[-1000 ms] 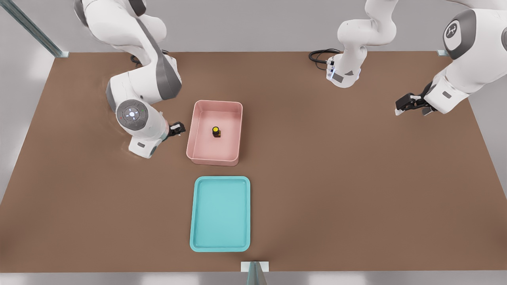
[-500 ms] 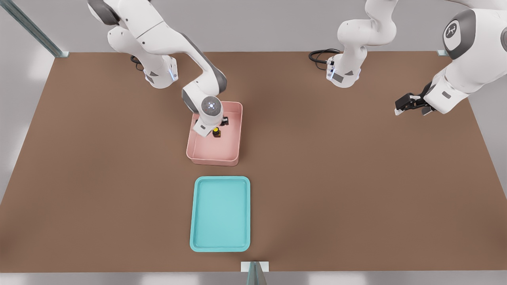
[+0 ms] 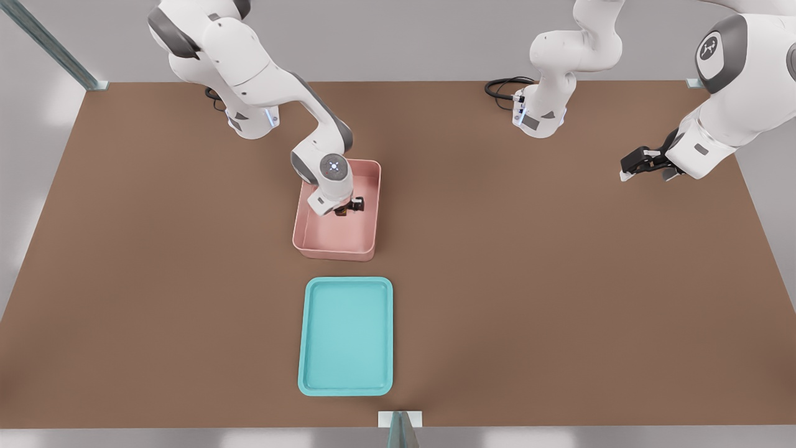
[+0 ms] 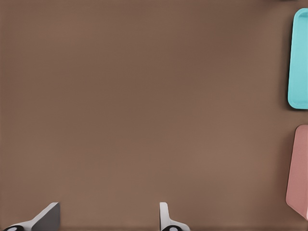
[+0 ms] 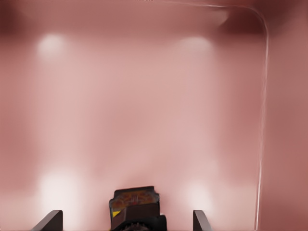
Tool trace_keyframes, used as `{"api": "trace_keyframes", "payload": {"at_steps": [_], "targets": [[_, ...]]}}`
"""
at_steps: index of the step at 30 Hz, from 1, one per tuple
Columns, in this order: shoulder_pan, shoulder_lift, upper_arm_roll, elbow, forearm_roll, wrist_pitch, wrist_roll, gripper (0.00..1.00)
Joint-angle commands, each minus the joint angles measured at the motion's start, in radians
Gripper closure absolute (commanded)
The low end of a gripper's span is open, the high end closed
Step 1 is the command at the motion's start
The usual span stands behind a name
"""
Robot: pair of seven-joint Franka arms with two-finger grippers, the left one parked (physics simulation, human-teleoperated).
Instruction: The left arm remains still, and the right arm places the button from the box into the tray
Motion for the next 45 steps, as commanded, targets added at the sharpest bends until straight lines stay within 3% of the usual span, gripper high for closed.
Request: {"api": "trace_keyframes", "payload": {"at_steps": [1, 5, 7, 18, 20, 22, 23, 25, 26, 28, 30, 31, 32, 33, 36, 37, 38, 43, 44, 45], "targets": [[0.000, 0.000, 0.000, -0.003, -0.008, 0.040, 0.245, 0.10], [-0.002, -0.013, 0.020, -0.024, -0.008, 0.036, 0.242, 0.16], [-0.010, -0.016, 0.020, -0.032, -0.014, 0.034, 0.236, 0.28], [-0.016, 0.001, 0.031, -0.033, -0.038, 0.030, 0.219, 0.31], [-0.026, 0.006, 0.031, -0.036, -0.052, 0.026, 0.216, 0.44], [-0.031, 0.006, 0.031, -0.036, -0.052, 0.025, 0.203, 0.45], [-0.029, 0.006, 0.031, -0.036, -0.052, 0.025, 0.203, 0.56], [-0.031, -0.016, 0.034, -0.029, -0.055, -0.006, 0.202, 0.59], [-0.065, -0.083, 0.046, -0.004, -0.054, -0.076, 0.171, 0.59], [-0.270, -0.142, 0.163, 0.197, 0.009, -0.315, -0.063, 0.59], [-0.330, -0.039, 0.154, 0.568, 0.064, -0.506, -0.266, 0.59], [-0.339, 0.041, 0.154, 0.711, 0.012, -0.517, -0.343, 0.59], [-0.333, 0.200, 0.160, 0.887, -0.121, -0.500, -0.370, 0.59], [-0.327, 0.338, 0.167, 1.020, -0.141, -0.464, -0.378, 0.59], [-0.290, 0.527, 0.157, 1.042, -0.227, -0.185, -0.367, 0.59], [-0.287, 0.549, 0.157, 1.050, -0.227, -0.179, -0.366, 0.58], [-0.284, 0.549, 0.157, 1.048, -0.227, -0.170, -0.360, 0.00], [-0.298, 0.524, 0.175, 1.056, -0.224, -0.233, -0.357, 0.00], [-0.332, 0.443, 0.189, 1.051, -0.218, -0.349, -0.369, 0.00], [-0.473, 0.414, 0.324, 1.050, -0.222, -0.541, -0.415, 0.00]]}}
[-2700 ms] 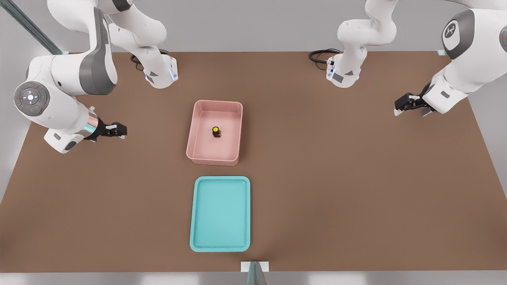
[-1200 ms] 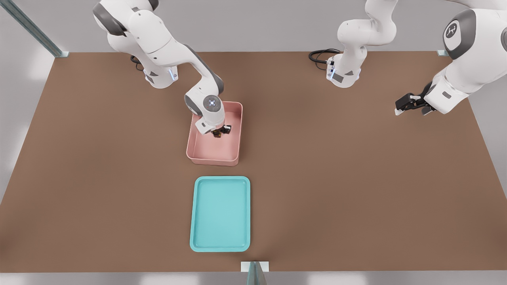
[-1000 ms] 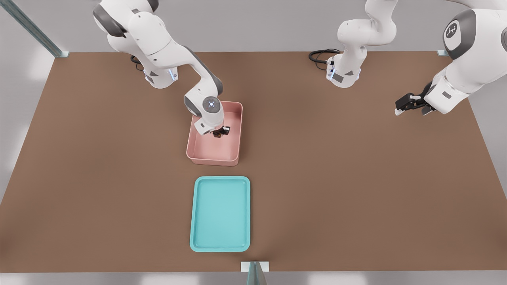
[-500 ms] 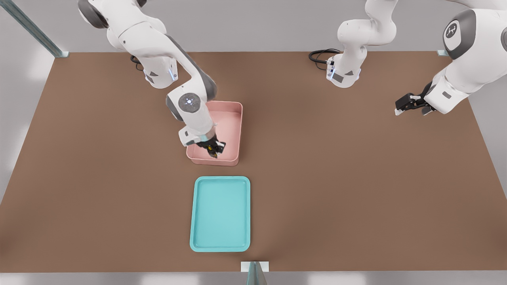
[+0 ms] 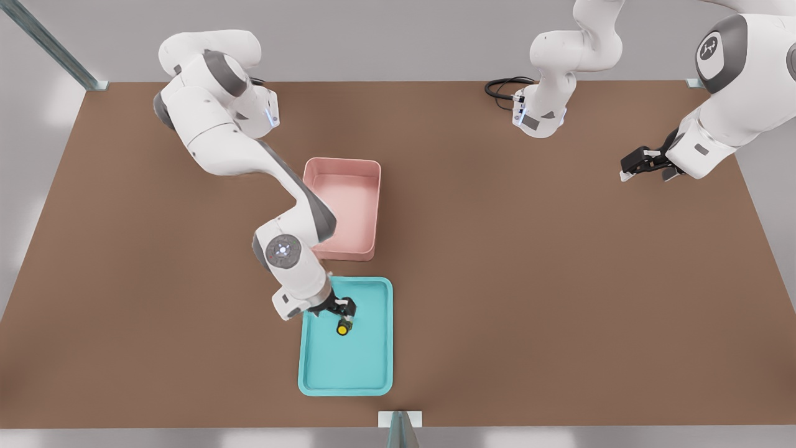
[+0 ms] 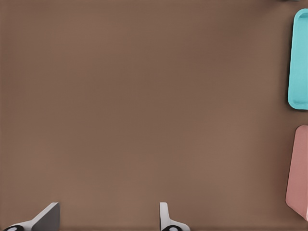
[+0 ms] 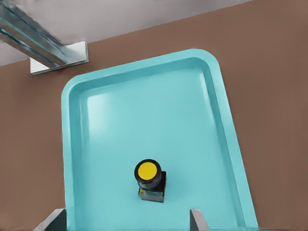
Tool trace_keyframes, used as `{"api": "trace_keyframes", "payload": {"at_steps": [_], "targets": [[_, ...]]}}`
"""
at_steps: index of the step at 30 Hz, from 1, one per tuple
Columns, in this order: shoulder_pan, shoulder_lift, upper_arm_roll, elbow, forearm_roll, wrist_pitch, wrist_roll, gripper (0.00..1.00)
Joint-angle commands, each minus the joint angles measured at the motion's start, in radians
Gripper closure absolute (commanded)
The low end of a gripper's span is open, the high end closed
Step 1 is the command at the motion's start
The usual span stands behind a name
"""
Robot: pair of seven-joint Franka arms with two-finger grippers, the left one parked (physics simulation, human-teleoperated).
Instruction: The left arm remains still, and the right arm places the button from the box into the tray
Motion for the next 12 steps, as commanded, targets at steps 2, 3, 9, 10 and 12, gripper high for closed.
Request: {"api": "trace_keyframes", "payload": {"at_steps": [2, 3, 9, 10, 12], "targets": [[-0.149, -0.043, -0.041, -0.005, -0.201, -0.743, -0.852, 0.00], [-0.135, -0.166, -0.144, -0.003, -0.197, -0.769, -0.980, 0.00], [0.060, -0.625, -0.542, -0.207, 0.326, -0.864, -0.828, 0.00], [0.050, -0.657, -0.540, -0.238, 0.326, -0.857, -0.827, 0.00], [0.046, -0.658, -0.540, -0.236, 0.325, -0.852, -0.827, 0.00]]}}
